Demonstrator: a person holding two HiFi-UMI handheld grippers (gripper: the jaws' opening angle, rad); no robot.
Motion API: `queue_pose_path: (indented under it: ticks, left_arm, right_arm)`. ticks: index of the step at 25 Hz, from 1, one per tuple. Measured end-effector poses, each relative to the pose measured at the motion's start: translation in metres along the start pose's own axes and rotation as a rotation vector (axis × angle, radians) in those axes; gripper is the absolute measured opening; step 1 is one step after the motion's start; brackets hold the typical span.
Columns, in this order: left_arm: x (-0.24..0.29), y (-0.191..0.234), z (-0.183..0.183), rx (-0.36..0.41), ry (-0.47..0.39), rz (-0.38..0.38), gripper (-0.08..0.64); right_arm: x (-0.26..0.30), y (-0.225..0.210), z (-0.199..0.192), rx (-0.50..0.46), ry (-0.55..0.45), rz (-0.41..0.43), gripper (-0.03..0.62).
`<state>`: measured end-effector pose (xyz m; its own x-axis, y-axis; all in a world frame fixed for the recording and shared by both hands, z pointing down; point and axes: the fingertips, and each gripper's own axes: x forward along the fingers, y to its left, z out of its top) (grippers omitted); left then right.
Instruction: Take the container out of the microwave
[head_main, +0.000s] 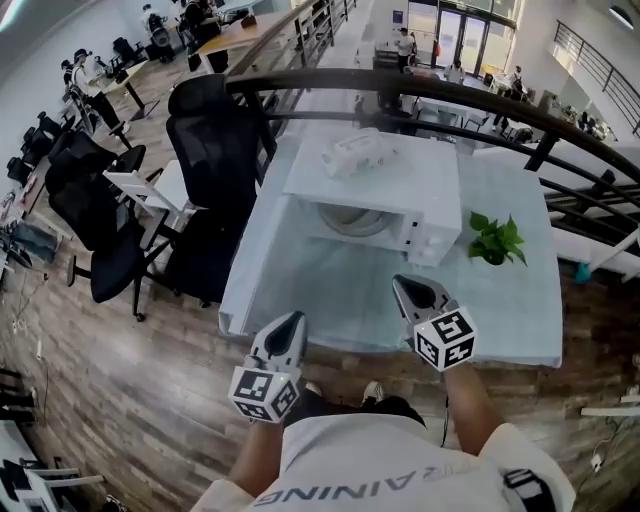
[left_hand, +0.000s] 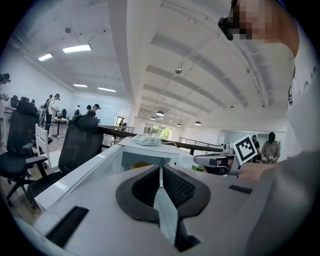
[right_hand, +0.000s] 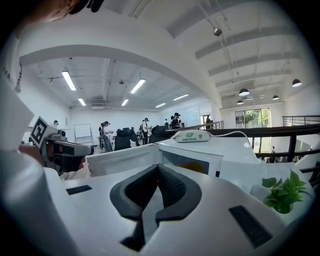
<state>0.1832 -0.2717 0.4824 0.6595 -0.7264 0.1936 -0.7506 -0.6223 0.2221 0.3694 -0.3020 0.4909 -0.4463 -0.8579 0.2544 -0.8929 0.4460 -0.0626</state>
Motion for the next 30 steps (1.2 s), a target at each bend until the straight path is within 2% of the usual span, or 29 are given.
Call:
queue_pose_path:
  ticks: [5,12,19,24,30]
  left_arm:
    - [0.020,0.011,0.002,-0.018,-0.021,0.031,0.048]
    - [0.036,0.026,0.006,-0.023,-0.024,0.032,0.048]
    - [0.043,0.035,-0.002,-0.052,-0.010,0.027,0.048]
    - [0.046,0.039,-0.006,-0.074,-0.009,0.030,0.048]
    - [0.040,0.048,-0.008,-0.068,-0.003,0.049,0.048]
  right_arm:
    - [0.035,0.000,-0.002,-0.088,0.039,0.049,0.021]
    - [0.097,0.004,-0.017,-0.264,0.179,0.093,0.021]
    - [0.161,-0.010,-0.043,-0.389,0.337,0.073,0.025]
    - [0.201,-0.016,-0.063,-0.490,0.428,0.080,0.090]
    - [0.254,-0.041,-0.095,-0.643,0.522,0.036,0.104]
